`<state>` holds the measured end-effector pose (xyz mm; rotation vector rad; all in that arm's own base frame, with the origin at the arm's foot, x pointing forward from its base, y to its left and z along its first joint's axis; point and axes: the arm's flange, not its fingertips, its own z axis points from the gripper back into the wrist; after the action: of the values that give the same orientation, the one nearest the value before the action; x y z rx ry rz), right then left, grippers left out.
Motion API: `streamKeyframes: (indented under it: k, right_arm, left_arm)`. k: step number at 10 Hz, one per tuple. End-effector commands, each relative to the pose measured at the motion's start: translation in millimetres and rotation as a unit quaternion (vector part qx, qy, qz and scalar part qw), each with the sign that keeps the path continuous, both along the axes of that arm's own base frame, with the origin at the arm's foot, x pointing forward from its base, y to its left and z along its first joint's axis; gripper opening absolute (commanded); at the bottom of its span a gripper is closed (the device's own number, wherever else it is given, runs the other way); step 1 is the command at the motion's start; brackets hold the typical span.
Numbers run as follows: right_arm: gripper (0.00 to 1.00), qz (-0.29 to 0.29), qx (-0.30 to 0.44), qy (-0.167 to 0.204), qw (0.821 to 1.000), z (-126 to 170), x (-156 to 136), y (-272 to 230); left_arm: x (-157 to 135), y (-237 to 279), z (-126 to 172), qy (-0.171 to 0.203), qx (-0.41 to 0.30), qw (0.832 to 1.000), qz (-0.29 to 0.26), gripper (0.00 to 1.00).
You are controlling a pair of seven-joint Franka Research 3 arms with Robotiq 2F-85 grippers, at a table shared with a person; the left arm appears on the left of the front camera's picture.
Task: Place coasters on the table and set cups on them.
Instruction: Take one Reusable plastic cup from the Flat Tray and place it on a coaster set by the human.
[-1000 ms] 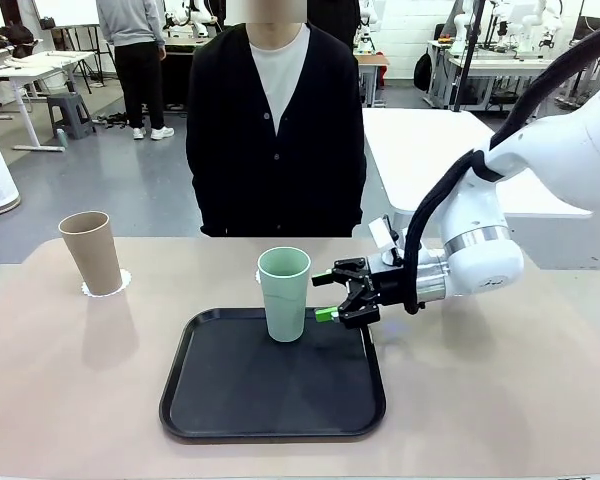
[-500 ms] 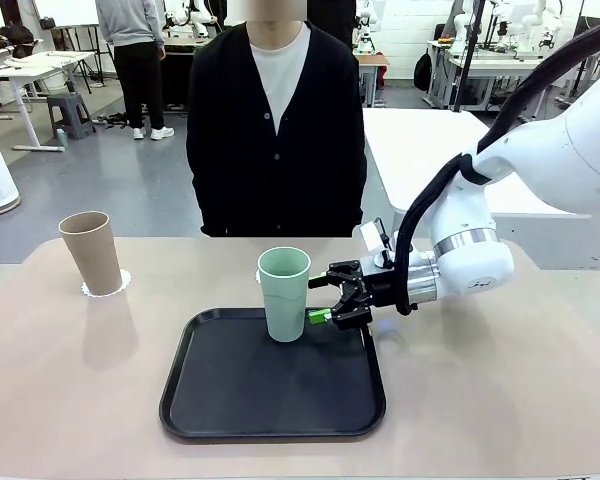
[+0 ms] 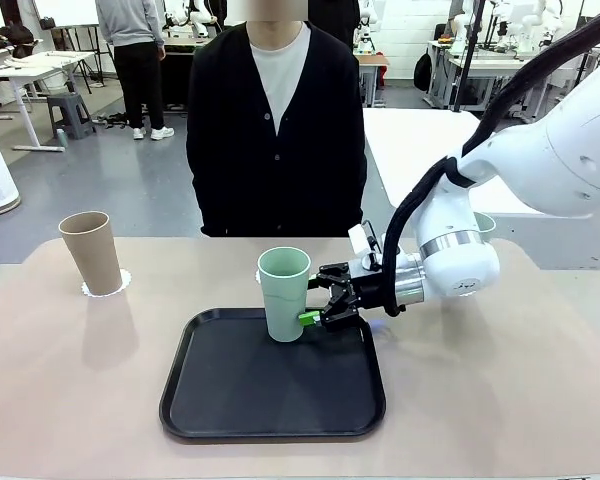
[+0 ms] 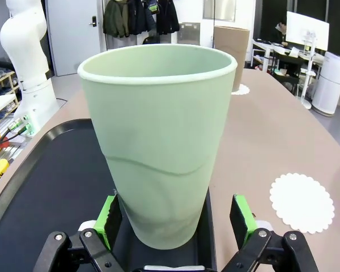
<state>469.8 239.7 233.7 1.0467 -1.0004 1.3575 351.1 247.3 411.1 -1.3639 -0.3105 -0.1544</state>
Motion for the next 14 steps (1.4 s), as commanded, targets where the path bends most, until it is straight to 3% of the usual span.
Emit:
streamKeyframes:
  k: [1,14]
  right_arm:
    - [1.0,-0.009,-0.003,-0.002,1.0,-5,5,10]
    - [1.0,0.047,-0.009,0.012,0.999,-6,7,61]
  left_arm:
    - [-1,1,2,-0.003,0.001,1.0,0.003,1.0]
    - [-1,1,2,-0.003,0.001,1.0,0.003,1.0]
